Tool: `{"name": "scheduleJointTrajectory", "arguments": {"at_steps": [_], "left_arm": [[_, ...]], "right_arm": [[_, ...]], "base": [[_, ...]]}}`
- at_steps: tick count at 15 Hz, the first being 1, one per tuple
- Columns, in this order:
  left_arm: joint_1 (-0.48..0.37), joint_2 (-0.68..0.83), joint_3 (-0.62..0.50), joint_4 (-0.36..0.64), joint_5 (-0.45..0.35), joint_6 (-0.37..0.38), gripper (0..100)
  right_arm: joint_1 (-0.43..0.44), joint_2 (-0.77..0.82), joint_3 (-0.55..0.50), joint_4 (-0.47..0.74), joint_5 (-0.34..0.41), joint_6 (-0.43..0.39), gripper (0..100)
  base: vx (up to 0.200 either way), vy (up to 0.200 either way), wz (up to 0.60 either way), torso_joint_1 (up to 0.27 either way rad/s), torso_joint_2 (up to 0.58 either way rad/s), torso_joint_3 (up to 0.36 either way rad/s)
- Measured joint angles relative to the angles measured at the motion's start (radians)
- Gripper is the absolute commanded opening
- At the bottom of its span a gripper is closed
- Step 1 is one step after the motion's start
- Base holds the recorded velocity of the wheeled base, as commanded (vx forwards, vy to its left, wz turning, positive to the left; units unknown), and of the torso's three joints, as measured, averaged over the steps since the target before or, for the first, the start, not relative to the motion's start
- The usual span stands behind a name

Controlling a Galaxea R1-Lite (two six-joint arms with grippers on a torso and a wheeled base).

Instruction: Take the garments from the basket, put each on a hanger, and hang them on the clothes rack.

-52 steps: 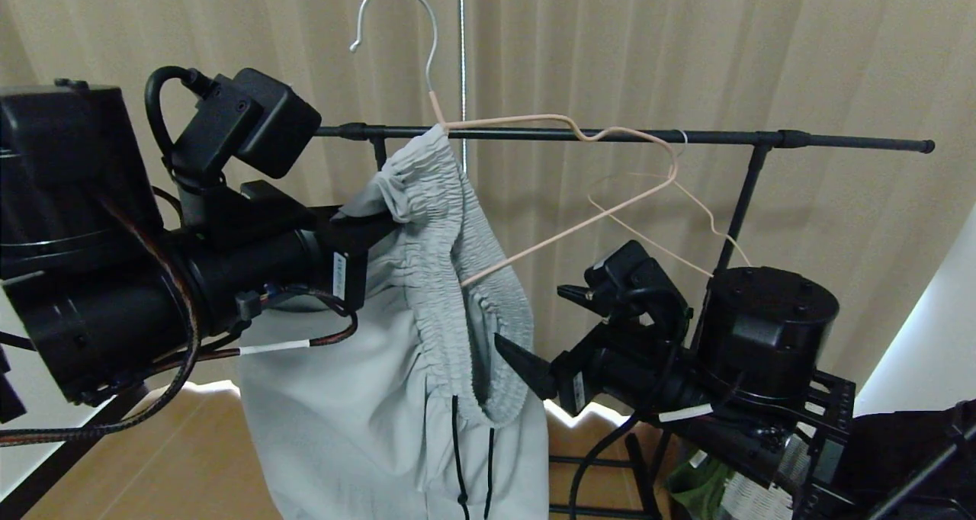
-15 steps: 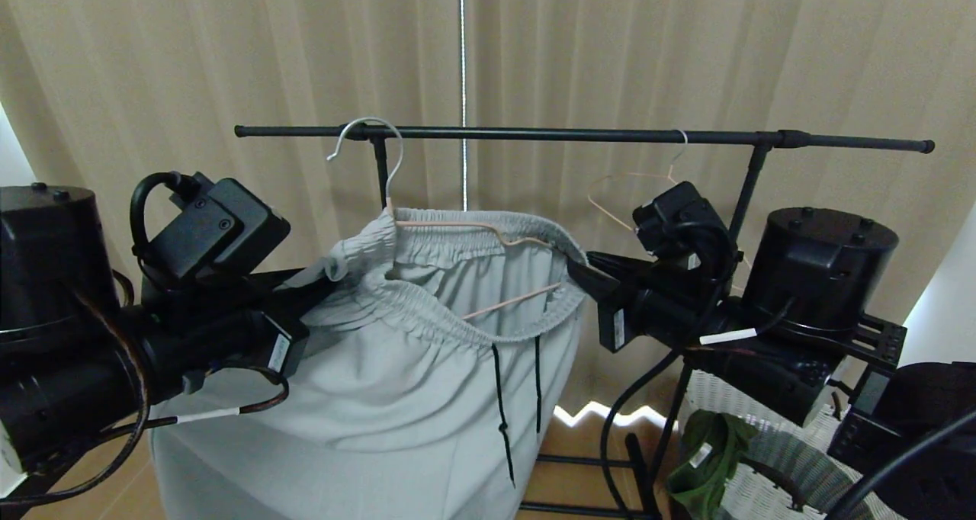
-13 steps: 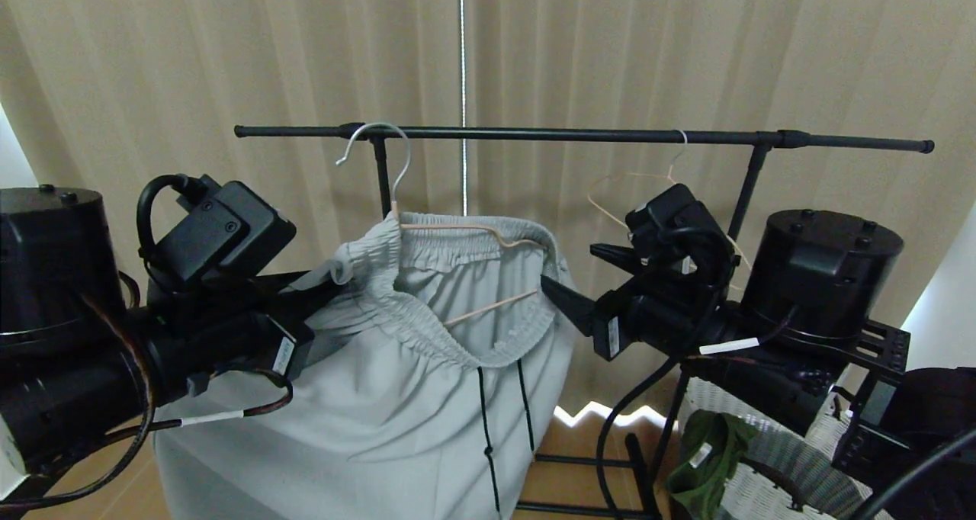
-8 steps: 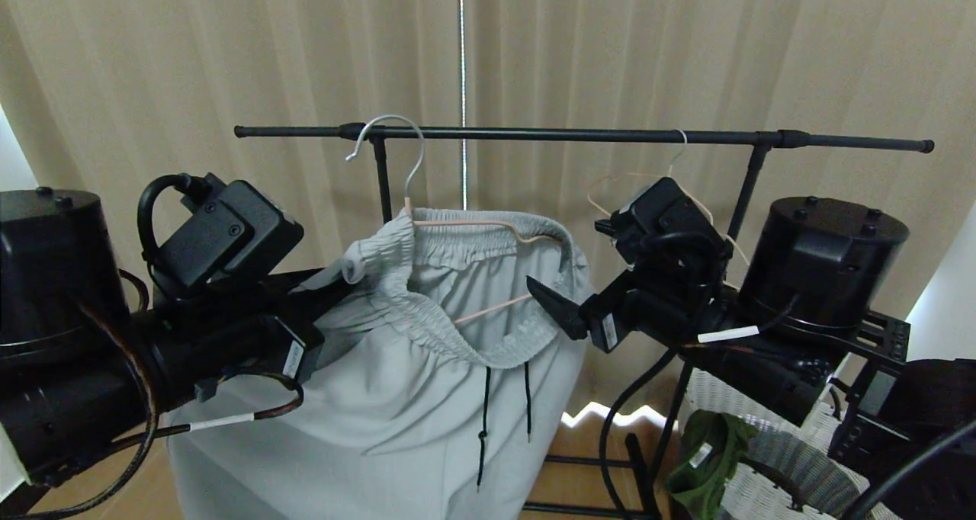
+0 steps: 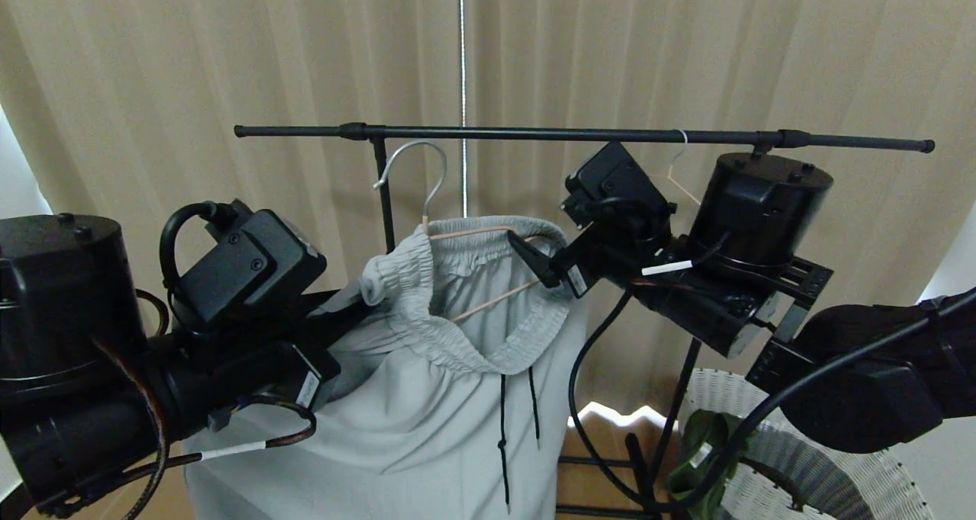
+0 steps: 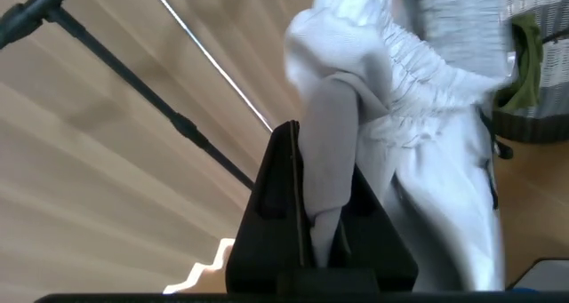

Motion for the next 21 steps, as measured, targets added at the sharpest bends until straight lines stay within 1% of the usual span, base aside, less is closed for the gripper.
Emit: {"name": "scheduleJointTrajectory", "arguments": {"at_steps": [5,15,16,19,21], "left_arm": [[-0.007,0.001,-0.007,0.001,-0.003,0.003,0],[-0.067,-0.004,0.002,0.0,-0.004,0.009,0],[-0.069,-0.005,0.004,0.0,-0.004,0.009,0],[-0.072,-0.014,0.023,-0.001,-0.01,0.031,0],[-0.071,-0.026,0.035,-0.005,-0.033,0.045,0]], "right_arm": [[0.01,0.025,-0.009,-0.003,-0.001,-0.028,100],[0.067,0.029,-0.011,-0.005,0.002,-0.029,100],[0.068,0.029,-0.009,-0.006,0.002,-0.029,0],[0.07,0.03,-0.006,-0.007,0.004,-0.029,0],[0.072,0.03,-0.006,-0.006,0.007,-0.031,0]], "base": [[0.0,0.0,0.0,0.0,0.0,0.0],[0.0,0.0,0.0,0.0,0.0,0.0],[0.0,0.0,0.0,0.0,0.0,0.0],[0.0,0.0,0.0,0.0,0.0,0.0],[0.0,0.0,0.0,0.0,0.0,0.0]]}}
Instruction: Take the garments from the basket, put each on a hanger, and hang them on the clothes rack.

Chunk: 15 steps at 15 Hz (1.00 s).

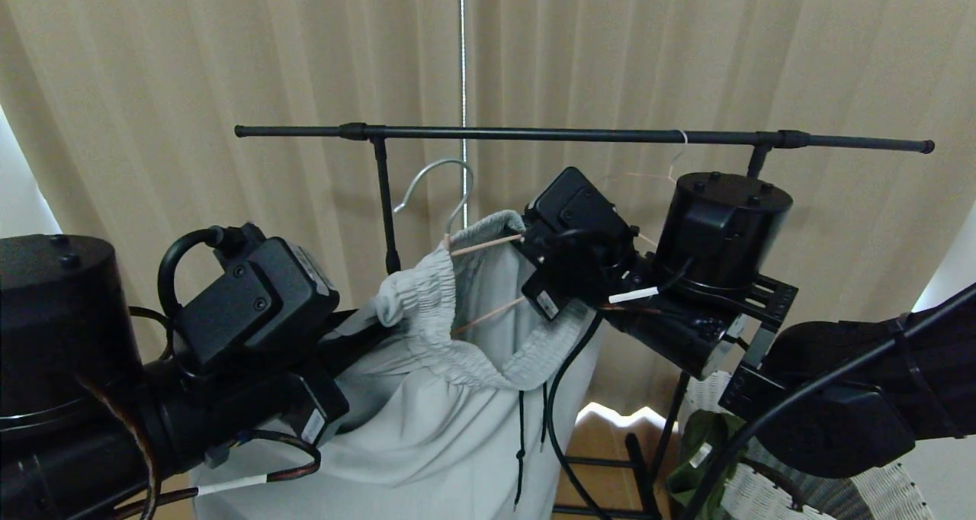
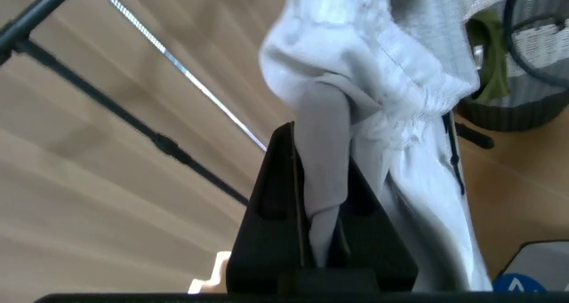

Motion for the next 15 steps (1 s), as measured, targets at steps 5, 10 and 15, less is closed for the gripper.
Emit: {"name": "scheduleJointTrajectory", "arguments": {"at_steps": [5,10,15], "left_arm": [[0.006,-0.014,0.007,0.004,-0.007,0.003,0],[0.033,-0.016,-0.006,0.007,-0.003,-0.004,100],[0.064,-0.016,-0.008,0.007,-0.003,0.0,100]], "right_arm": [[0.0,0.0,0.004,-0.001,-0.001,0.003,0],[-0.001,-0.009,0.023,-0.004,-0.006,0.003,0],[-0.01,-0.015,0.026,-0.004,-0.019,0.002,0]], "base": [[0.0,0.0,0.0,0.0,0.0,0.0],[0.0,0.0,0.0,0.0,0.0,0.0],[0.0,0.0,0.0,0.0,0.0,0.0]]}}
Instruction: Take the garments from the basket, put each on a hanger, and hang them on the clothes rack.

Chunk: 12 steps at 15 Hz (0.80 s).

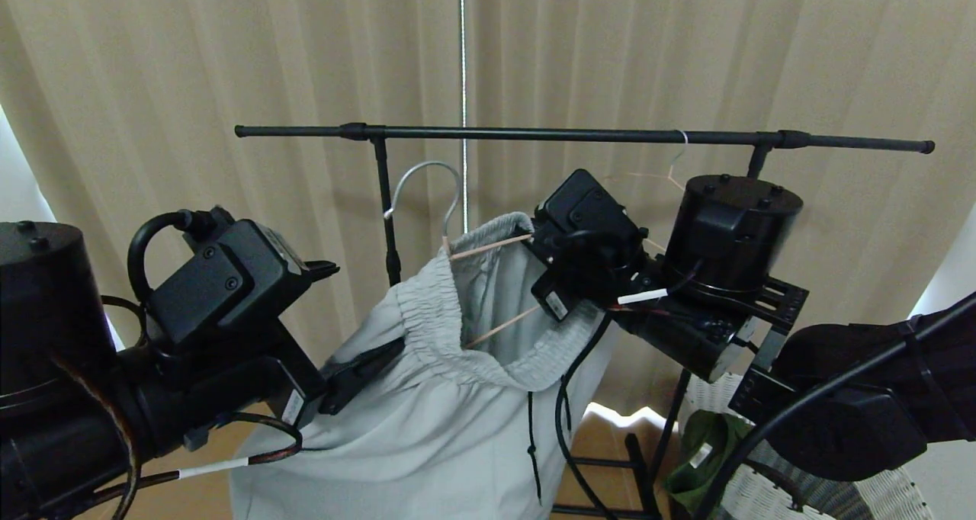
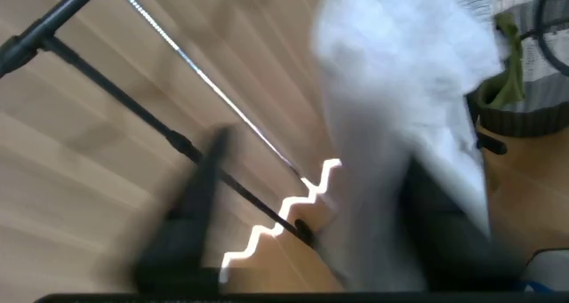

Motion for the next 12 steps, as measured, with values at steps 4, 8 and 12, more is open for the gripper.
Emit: {"name": "scheduleJointTrajectory", "arguments": {"at_steps": [4,8,12], "left_arm": [[0.015,-0.004,0.011,-0.002,-0.003,-0.006,100],[0.035,-0.027,0.034,-0.002,-0.001,-0.015,100],[0.064,-0.031,0.07,-0.003,-0.001,-0.025,100]], "right_arm": [[-0.073,-0.011,0.005,0.003,-0.064,-0.001,0],[-0.153,-0.039,0.008,0.001,-0.08,0.002,0],[-0.197,-0.092,0.016,0.001,-0.08,0.01,0]], "base": [[0.0,0.0,0.0,0.0,0.0,0.0],[0.0,0.0,0.0,0.0,0.0,0.0],[0.0,0.0,0.0,0.0,0.0,0.0]]}}
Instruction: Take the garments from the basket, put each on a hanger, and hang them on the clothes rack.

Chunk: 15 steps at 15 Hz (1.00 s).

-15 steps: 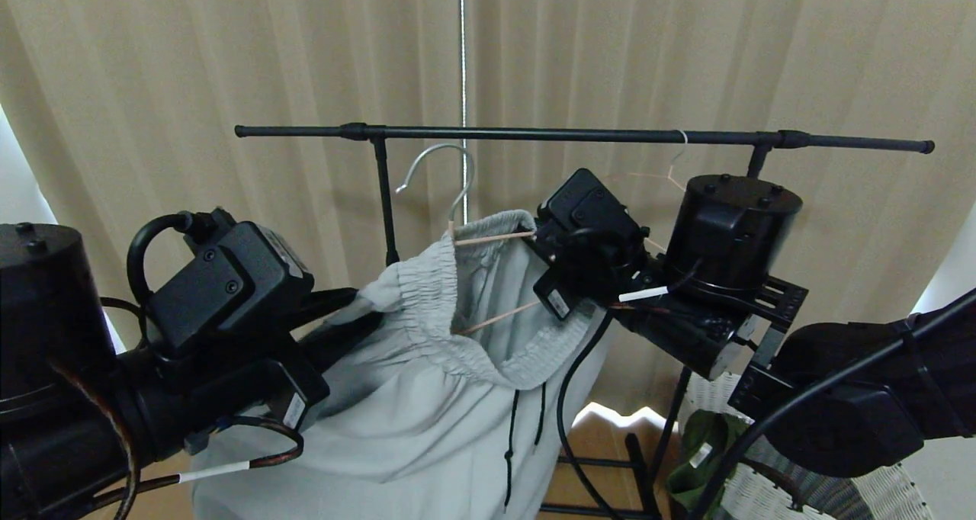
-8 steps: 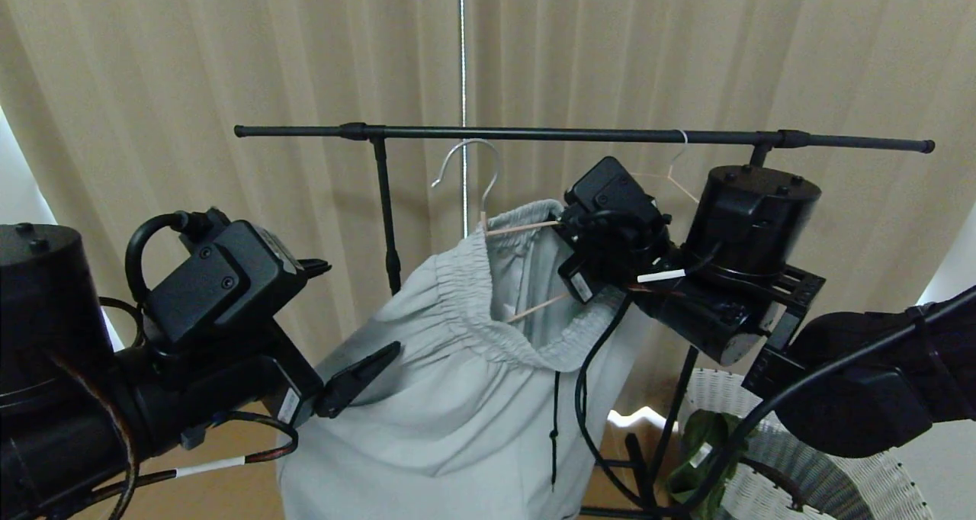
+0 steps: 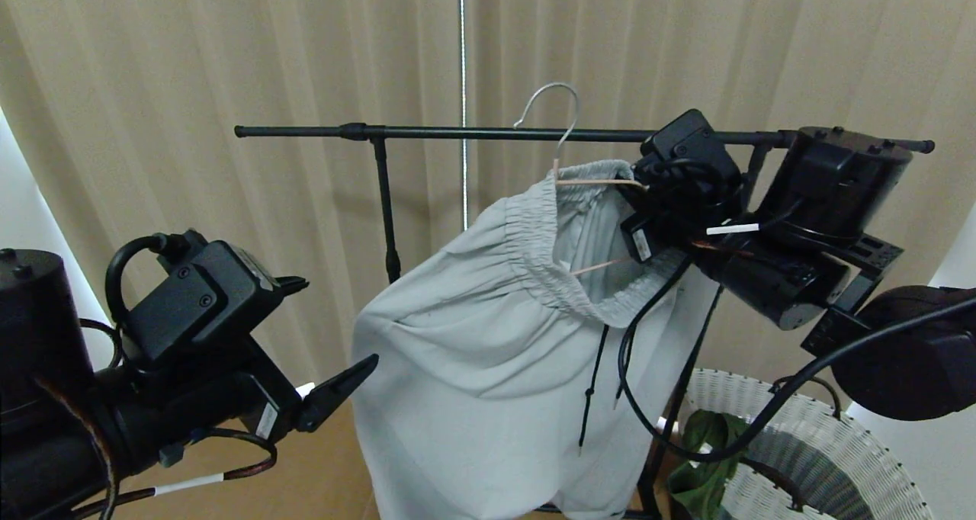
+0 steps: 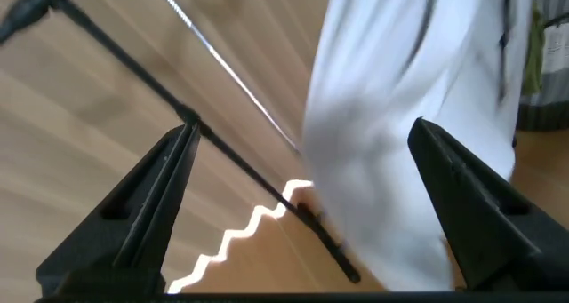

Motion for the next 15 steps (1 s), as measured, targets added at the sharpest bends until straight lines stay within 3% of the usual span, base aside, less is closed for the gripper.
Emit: {"name": "scheduleJointTrajectory", "arguments": {"at_steps": [6,7,11,15], "left_arm": [[0.026,0.025,0.025,-0.001,-0.01,-0.002,100],[0.026,0.032,0.026,-0.014,-0.036,0.001,0],[0.029,0.063,0.022,-0.057,-0.069,0.01,0],[0.119,0.068,0.039,-0.069,-0.069,0.02,0]], "right_arm": [[0.007,-0.067,0.007,0.0,0.003,0.044,0],[0.014,-0.071,0.007,0.001,0.003,0.045,0],[0.043,-0.085,0.008,0.002,0.001,0.045,0],[0.035,-0.098,0.008,0.016,-0.011,0.042,0]], "base": [[0.0,0.0,0.0,0.0,0.0,0.0],[0.0,0.0,0.0,0.0,0.0,0.0],[0.0,0.0,0.0,0.0,0.0,0.0],[0.0,0.0,0.0,0.0,0.0,0.0]]}}
